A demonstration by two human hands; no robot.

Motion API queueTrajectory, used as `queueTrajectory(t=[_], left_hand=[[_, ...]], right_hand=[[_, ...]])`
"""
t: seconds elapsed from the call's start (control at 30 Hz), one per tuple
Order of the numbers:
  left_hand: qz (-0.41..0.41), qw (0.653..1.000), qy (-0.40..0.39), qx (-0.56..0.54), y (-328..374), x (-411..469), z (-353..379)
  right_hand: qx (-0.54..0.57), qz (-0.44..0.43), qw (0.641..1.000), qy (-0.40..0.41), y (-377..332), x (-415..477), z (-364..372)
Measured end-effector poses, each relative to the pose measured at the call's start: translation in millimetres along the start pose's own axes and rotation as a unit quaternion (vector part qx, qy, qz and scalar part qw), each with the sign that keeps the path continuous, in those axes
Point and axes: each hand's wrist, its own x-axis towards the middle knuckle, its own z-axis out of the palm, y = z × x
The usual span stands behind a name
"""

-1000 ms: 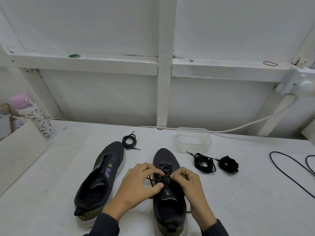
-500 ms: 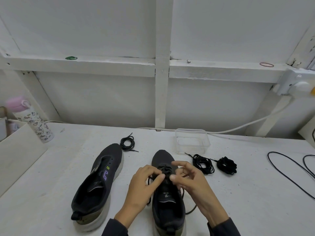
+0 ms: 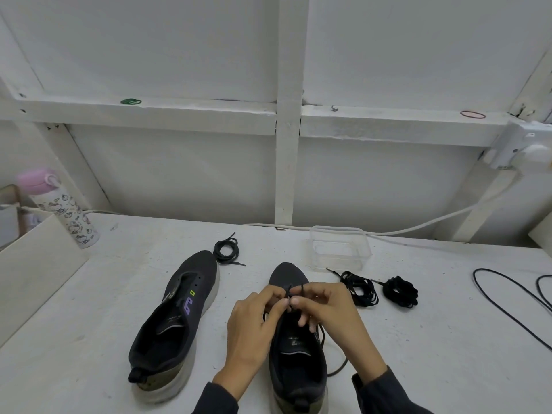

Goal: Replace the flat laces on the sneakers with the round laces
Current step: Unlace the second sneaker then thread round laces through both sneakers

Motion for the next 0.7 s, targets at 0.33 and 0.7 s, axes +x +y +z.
queueTrajectory(t=[0.33, 0.7], left_hand=[[-0.025, 0.996, -0.009, -0.083, 0.8, -2.4, 6.2], [-0.033, 0.994, -0.056, -0.092, -2.1, 0.5, 2.8]], right_hand=[[-0.030, -0.038, 0.997, 0.054, -2.5, 2.9, 7.7], [0.098, -0.027, 0.994, 0.044, -21.9, 9.8, -3.6]])
